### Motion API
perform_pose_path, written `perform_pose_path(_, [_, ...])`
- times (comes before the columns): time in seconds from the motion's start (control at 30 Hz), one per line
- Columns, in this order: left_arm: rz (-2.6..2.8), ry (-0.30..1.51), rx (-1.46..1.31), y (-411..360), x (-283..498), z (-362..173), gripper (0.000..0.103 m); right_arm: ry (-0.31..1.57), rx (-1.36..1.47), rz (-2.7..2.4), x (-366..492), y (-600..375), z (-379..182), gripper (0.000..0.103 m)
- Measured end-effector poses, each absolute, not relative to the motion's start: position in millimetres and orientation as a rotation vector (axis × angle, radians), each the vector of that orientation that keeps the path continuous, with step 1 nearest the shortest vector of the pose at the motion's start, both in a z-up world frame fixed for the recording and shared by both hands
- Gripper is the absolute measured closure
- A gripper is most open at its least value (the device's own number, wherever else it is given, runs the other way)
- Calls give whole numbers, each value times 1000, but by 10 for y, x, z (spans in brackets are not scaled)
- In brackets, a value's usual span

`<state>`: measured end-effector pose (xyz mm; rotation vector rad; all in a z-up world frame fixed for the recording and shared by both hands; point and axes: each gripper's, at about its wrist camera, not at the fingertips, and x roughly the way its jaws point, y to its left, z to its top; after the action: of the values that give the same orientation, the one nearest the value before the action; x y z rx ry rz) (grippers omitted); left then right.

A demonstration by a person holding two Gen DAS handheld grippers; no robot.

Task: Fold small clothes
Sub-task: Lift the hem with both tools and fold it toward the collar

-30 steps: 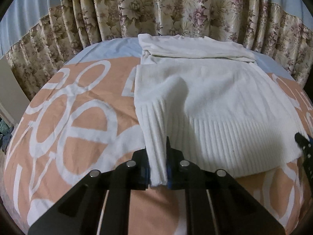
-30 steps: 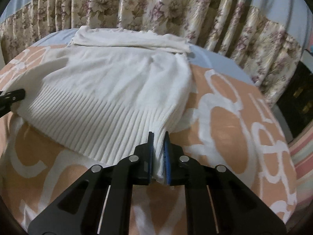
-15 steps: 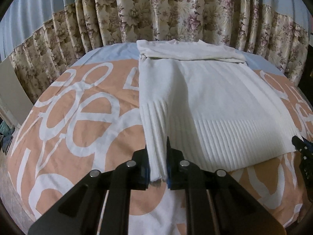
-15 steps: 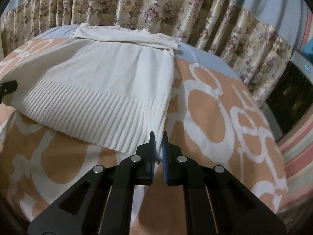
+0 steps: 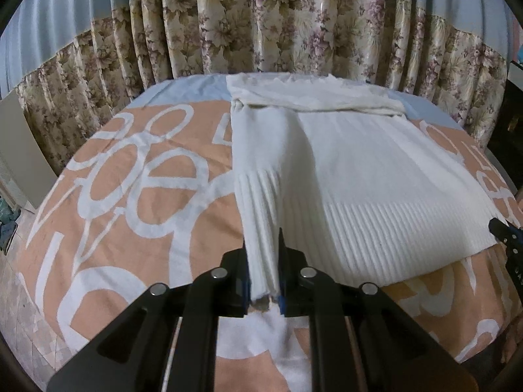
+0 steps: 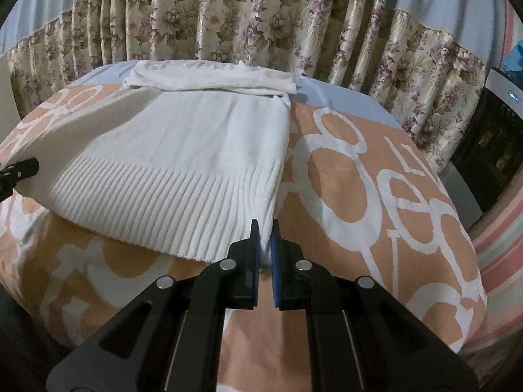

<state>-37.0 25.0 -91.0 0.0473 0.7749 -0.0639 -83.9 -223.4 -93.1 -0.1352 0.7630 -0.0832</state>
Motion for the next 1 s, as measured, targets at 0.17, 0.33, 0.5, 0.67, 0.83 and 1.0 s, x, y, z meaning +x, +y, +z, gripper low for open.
perform_pose_path(0.17, [-40, 747, 34, 264, -268, -821, 91, 721, -148, -108, -785, -2187, -811, 97])
perform_pose_path(0.33, [-24, 696, 51, 267, -103, -694, 91, 688, -152, -121, -585, -2199, -678, 97])
perform_pose_path(0.5, [-16, 655, 57, 267, 113, -551, 91, 648, -161, -132, -358, -2182, -530, 97])
perform_pose_path(0.67, [-13, 617, 53, 271, 325, -384, 91, 603, -172, -141, -96, -2166, -363, 97])
perform_pose_path(0.83, [-16, 594, 26, 273, 572, -228, 91, 570, -169, -140, 145, -2181, -197, 97])
perform_pose_path(1.0, [-5, 560, 32, 201, 872, -105, 91, 553, -160, -147, 413, -2226, -112, 97])
